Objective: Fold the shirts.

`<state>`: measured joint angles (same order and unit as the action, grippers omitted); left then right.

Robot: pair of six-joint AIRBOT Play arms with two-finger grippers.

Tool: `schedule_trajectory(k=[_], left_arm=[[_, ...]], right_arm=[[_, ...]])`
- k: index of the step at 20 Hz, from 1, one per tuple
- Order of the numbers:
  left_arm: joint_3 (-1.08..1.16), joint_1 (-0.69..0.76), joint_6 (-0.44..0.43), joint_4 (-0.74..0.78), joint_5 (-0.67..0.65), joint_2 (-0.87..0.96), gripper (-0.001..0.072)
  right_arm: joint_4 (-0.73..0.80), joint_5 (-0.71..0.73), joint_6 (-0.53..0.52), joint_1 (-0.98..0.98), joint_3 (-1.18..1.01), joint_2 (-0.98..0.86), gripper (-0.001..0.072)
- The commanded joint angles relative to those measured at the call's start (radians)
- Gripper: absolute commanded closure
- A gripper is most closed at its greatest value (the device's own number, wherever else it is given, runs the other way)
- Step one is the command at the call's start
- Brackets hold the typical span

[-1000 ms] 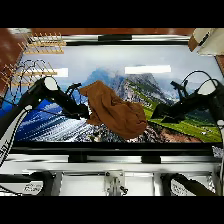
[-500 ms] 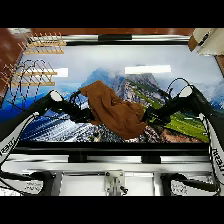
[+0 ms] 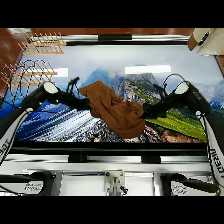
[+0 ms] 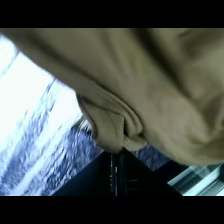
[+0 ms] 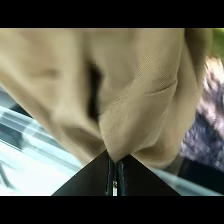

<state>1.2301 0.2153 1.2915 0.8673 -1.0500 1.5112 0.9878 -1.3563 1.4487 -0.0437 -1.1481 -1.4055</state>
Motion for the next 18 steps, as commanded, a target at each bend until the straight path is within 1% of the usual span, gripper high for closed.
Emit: schedule_trajectory(k=[1,3,6,7,8,9,11,12,13,15,17,18], left_arm=[[0.243,-0.014,-0.027,0.115,-0.006,-0.167,0.0680],[0.475,-0.034,-0.028,0.158,0.023,-0.289,0.0680],[0.771,-0.048,-0.021,0.172,0.156,-0.438,0.0680],[0.823,-0.047,-0.008,0.172,0.186,-0.477,0.0679],[0.840,-0.047,0.004,0.172,0.218,-0.524,0.0680],[0.832,-0.047,0.003,0.174,0.237,-0.567,0.0679],[0.797,-0.047,0.004,0.212,0.222,-0.623,0.0680],[0.769,-0.047,0.009,0.234,0.182,-0.639,0.0680],[0.743,-0.047,0.050,0.276,0.124,-0.644,0.0680],[0.689,-0.047,0.116,0.344,-0.026,-0.633,0.0680],[0.581,-0.047,0.120,0.364,-0.146,-0.620,0.0680],[0.511,-0.047,0.120,0.364,-0.185,-0.616,0.0679]], right_arm=[[0.013,-0.014,-0.059,0.023,-0.222,0.126,0.0645],[0.017,0.090,-0.077,0.067,-0.448,0.240,0.0645],[0.016,0.381,-0.077,0.092,-0.703,0.410,0.0645],[0.012,0.465,-0.077,0.091,-0.750,0.463,0.0645],[0.007,0.516,-0.076,0.089,-0.779,0.511,0.0645],[0.009,0.533,-0.077,0.090,-0.795,0.548,0.0645],[0.039,0.515,-0.075,0.090,-0.797,0.602,0.0645],[0.056,0.473,-0.073,0.090,-0.797,0.612,0.0645],[0.078,0.422,-0.067,0.090,-0.797,0.612,0.0645],[0.123,0.289,-0.056,0.090,-0.796,0.582,0.0644],[0.156,0.138,-0.055,0.090,-0.796,0.518,0.0645],[0.166,0.059,-0.055,0.090,-0.793,0.472,0.0644]])
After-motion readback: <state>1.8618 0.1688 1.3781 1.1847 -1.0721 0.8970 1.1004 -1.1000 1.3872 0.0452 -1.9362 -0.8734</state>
